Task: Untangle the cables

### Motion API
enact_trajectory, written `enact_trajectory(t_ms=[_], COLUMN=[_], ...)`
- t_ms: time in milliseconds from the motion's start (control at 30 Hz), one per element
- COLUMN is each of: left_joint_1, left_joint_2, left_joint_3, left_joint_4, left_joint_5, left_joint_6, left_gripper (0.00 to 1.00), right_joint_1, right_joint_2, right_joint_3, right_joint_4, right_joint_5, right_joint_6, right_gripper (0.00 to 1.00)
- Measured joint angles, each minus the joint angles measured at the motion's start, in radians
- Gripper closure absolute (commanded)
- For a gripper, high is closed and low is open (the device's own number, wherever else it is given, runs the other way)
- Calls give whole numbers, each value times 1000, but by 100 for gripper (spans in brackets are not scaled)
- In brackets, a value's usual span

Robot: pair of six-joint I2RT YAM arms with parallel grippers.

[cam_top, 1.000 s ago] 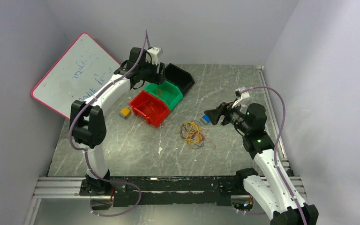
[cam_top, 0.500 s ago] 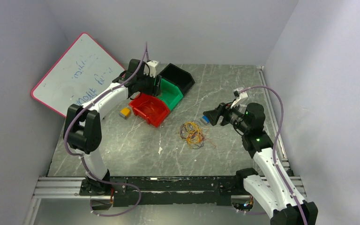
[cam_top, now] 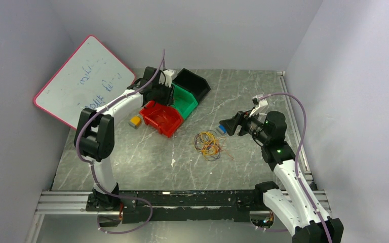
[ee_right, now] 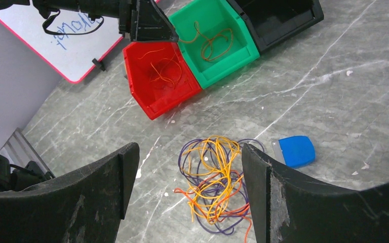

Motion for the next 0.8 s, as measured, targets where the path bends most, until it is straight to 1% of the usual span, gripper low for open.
enact_trajectory(t_ms=[167, 267, 500, 800], left_joint_1=[-3, -3, -4, -5], left_joint_2=[11, 27, 93, 230], left_joint_3=[12, 36, 128, 278], left_joint_4=[0, -2, -5, -35], left_joint_5=[-13, -26, -53, -63], left_joint_6=[12, 23, 39, 58], left_gripper=[83, 92, 93, 93], right_joint_1=[0, 0, 0, 0], right_joint_2=[0, 0, 0, 0], right_joint_3=[0, 0, 0, 0], right_joint_4=[-2, -4, -6, -8], right_joint_5=[0, 0, 0, 2], right_joint_6=[-1, -1, -1, -6], right_gripper=[22, 22, 22, 22])
